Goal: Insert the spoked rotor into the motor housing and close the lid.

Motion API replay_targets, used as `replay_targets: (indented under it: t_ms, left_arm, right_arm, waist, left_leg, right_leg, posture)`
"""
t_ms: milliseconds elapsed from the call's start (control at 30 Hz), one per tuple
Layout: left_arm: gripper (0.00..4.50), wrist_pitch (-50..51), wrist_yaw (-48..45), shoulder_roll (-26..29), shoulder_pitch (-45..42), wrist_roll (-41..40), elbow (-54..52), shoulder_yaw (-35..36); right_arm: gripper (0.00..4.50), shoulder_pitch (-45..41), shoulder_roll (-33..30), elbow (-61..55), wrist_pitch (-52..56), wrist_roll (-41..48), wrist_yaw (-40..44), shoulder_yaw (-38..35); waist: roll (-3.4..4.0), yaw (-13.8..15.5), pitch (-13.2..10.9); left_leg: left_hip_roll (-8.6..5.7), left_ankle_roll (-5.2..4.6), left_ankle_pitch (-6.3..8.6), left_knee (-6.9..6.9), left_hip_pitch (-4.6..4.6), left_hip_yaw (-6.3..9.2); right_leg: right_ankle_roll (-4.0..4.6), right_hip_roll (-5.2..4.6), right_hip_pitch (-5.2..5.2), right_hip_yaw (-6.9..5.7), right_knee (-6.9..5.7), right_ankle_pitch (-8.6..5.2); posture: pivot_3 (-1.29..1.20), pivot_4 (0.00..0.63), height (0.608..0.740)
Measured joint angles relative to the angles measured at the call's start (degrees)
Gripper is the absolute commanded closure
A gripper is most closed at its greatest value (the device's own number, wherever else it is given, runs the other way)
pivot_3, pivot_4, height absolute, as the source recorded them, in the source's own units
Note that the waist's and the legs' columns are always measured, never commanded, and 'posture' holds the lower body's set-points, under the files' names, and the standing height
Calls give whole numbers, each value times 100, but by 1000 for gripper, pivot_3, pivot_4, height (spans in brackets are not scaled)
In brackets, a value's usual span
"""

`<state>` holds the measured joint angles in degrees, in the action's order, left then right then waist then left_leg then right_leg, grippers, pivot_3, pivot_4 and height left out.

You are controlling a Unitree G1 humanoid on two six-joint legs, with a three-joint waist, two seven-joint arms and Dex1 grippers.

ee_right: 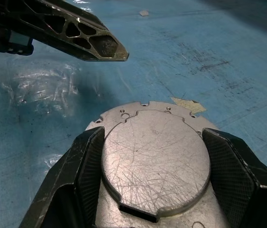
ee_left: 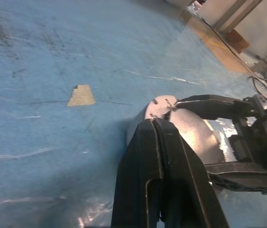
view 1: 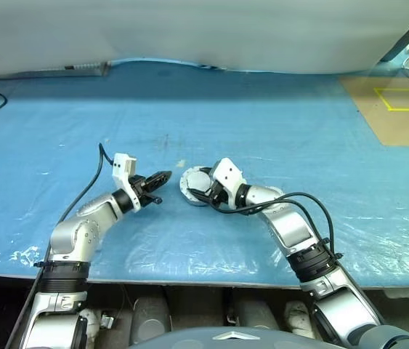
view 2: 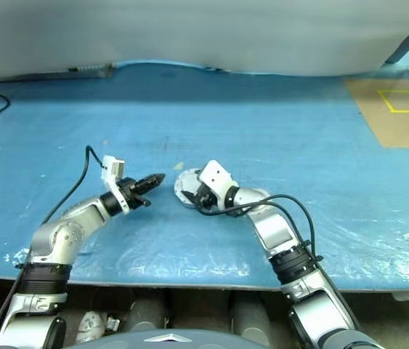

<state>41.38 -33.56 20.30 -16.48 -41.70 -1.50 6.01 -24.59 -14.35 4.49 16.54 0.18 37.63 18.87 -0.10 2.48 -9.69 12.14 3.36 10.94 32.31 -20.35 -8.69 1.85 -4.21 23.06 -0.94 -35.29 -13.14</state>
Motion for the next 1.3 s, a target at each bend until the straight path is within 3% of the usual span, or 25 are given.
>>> replay_targets:
  t_ms: [1067,1233,1300]
  left_arm:
    - [4500,367,-259,-136,-520,689,389,-558]
    - [4500,363,-360,-160,-562,781,403,-625]
    - [4500,361,-395,-167,-575,793,403,-638]
  right_arm:
    - [1550,-17,17,111,-98,8,30,-48]
    - [39,92,-19,-21,-28,130,112,-198]
    - [39,161,-56,-119,30,214,174,-243]
  waist:
    - [2,3,2]
    - [3,25,2]
    - [3,38,2]
  left_leg:
    - [-5,-1,1,-23,2,2]
    - [-10,-1,1,-37,-1,2]
    - [-17,-1,0,-48,-3,2]
  right_leg:
    - [-4,-2,-13,-1,40,-1]
    - [-6,-4,-13,-2,54,-2]
    - [-9,-8,-12,-2,60,-5]
  posture:
    - [0,150,740]
    - [0,150,740]
    - [0,150,740]
